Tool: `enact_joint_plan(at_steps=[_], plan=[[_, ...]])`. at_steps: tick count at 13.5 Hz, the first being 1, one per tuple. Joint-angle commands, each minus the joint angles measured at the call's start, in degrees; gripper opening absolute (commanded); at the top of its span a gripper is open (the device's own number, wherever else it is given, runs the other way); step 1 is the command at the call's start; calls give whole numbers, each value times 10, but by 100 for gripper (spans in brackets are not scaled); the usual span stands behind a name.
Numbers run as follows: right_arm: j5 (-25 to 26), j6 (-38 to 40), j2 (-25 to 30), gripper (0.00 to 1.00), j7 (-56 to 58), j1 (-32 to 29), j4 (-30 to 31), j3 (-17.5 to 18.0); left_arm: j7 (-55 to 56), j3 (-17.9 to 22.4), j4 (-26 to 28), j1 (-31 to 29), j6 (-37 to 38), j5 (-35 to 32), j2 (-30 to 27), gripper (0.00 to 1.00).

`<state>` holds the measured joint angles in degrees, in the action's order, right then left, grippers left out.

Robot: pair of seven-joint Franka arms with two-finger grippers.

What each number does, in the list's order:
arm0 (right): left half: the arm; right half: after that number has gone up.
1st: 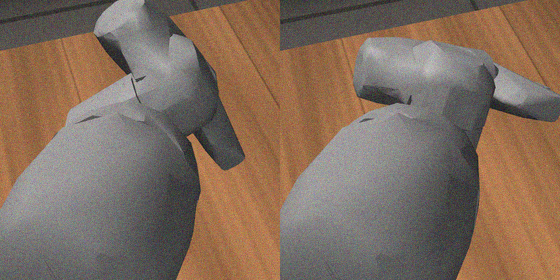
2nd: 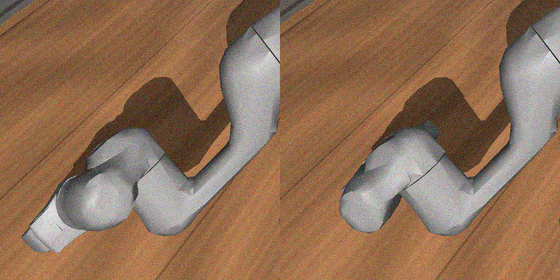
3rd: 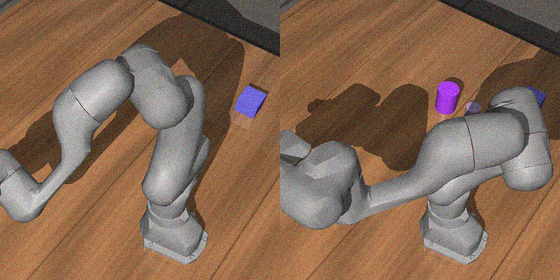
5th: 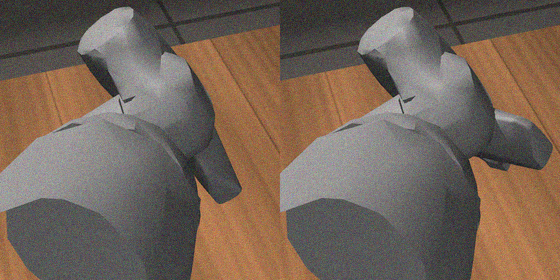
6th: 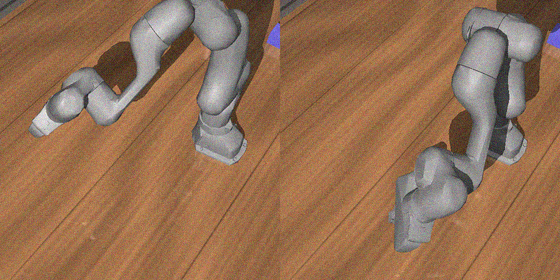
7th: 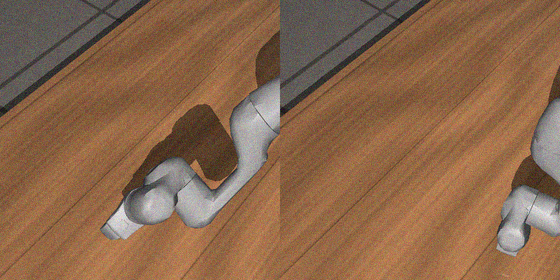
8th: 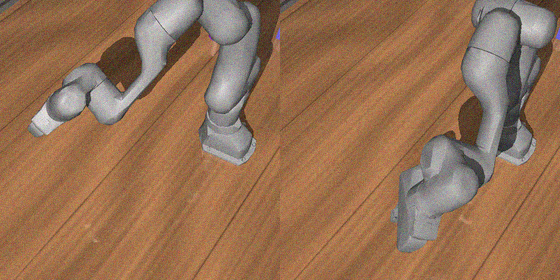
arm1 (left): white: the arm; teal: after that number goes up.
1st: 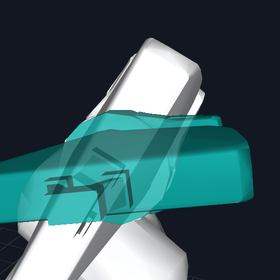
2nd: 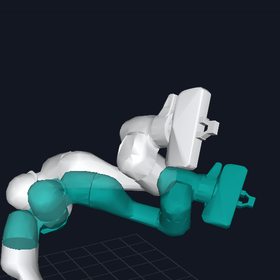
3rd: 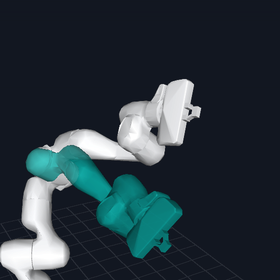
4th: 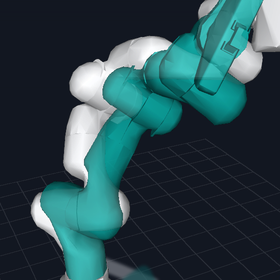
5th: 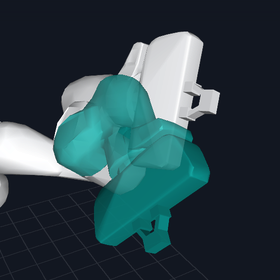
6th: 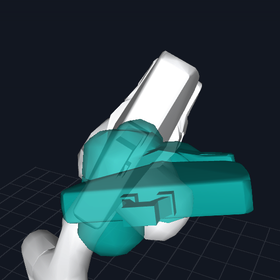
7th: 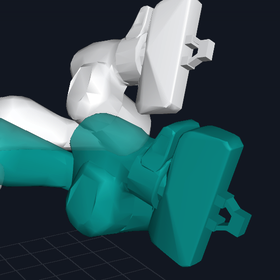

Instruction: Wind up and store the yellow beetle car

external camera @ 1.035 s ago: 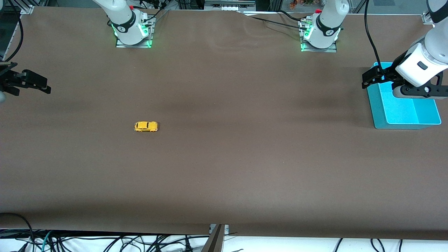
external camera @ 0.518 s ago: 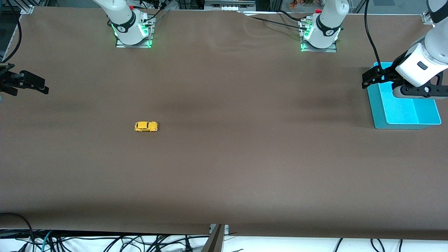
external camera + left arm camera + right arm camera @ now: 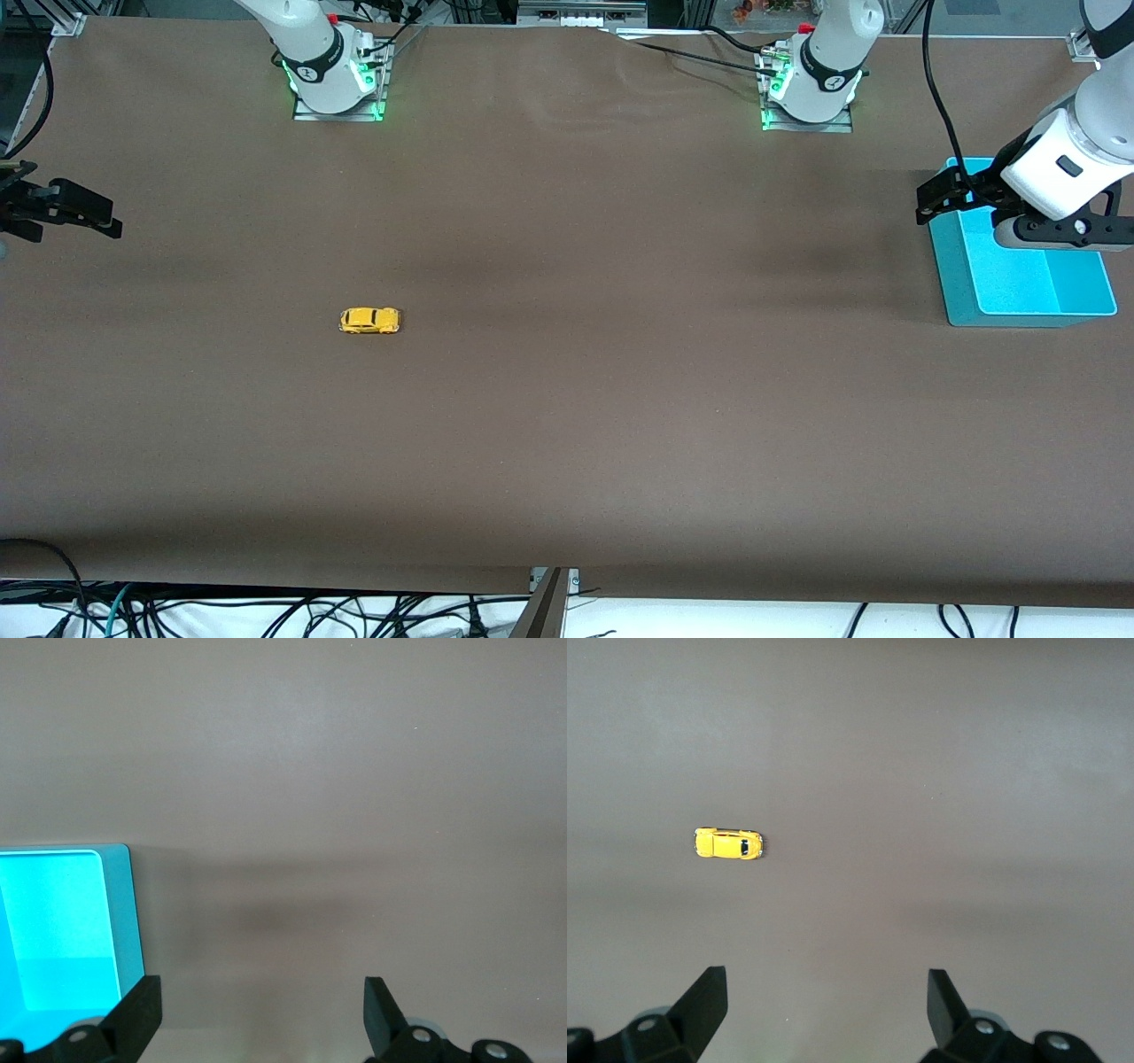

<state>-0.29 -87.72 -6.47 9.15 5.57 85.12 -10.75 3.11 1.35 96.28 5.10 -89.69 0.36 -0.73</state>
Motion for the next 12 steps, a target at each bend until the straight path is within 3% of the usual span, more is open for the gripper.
enact_joint_plan(at_steps=[1, 5, 12], plan=[[7, -1, 3, 100, -9, 0, 3, 5, -2, -1, -11, -4, 11, 11, 1, 100], [3, 4, -12, 100, -13, 23, 7, 27, -2, -1, -10, -4, 11, 11, 1, 100], [-1, 22, -69, 100, -4, 132, 7, 35, -2, -1, -9, -4, 11, 11, 1, 100]])
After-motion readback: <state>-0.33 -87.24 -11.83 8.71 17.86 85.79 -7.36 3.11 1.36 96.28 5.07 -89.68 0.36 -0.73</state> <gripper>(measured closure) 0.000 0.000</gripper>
